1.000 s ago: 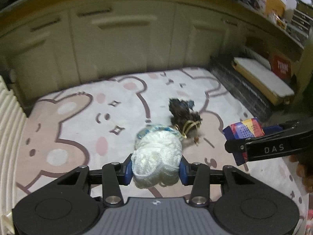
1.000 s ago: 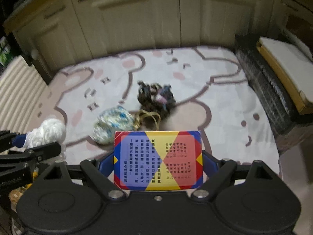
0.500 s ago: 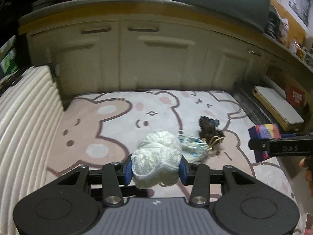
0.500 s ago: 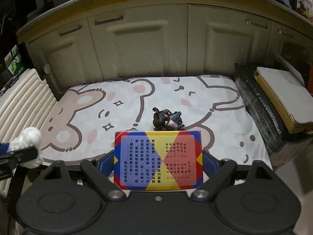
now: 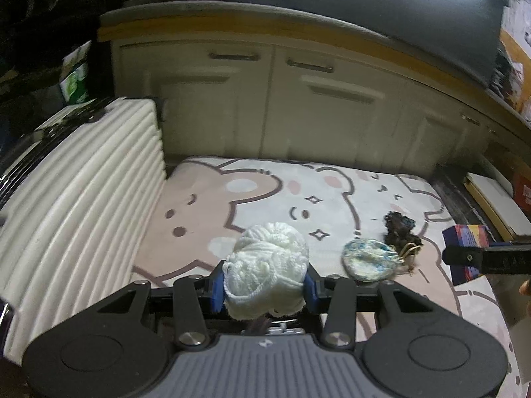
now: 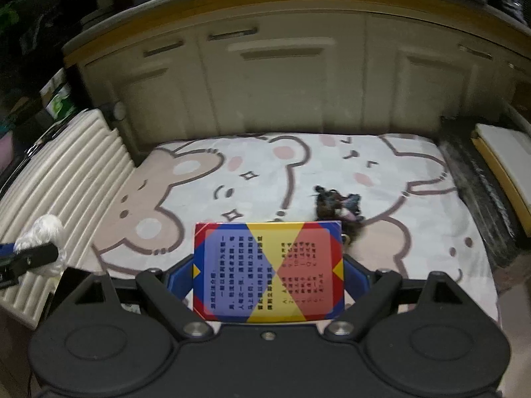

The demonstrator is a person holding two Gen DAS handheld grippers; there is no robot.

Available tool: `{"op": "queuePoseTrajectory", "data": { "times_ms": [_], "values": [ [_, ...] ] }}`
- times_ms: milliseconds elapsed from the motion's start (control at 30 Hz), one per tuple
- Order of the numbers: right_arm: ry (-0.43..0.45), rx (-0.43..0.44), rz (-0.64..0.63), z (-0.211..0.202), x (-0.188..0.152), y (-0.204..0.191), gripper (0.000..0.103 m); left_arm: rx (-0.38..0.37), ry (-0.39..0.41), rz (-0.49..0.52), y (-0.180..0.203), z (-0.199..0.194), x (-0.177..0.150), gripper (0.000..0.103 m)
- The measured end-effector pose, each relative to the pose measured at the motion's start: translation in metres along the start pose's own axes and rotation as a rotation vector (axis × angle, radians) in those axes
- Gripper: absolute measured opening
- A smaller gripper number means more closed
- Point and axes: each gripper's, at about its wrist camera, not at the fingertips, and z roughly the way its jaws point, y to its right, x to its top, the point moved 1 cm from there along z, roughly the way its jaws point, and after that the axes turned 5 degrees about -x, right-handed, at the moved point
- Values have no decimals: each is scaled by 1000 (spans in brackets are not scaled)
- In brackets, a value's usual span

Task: Organize objects
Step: 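Carry the yarn ball with the left tool while the right tool carries the card box to the box, then open both tools to drop the yarn ball and card box into the box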

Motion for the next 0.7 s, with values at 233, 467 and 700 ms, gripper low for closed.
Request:
{"op": "queuePoseTrajectory", "data": {
  "times_ms": [233, 467, 700],
  "values": [
    [-12, 48, -62, 1, -3, -24, 89, 71, -119, -61, -29, 18, -14, 45],
    [-39, 144, -134, -1, -9, -50, 89, 124, -231, -69, -52, 48, -33, 45],
    [-78, 216, -201, 0, -19, -78, 89, 167, -283, -17, -57, 65, -45, 53]
  ]
}}
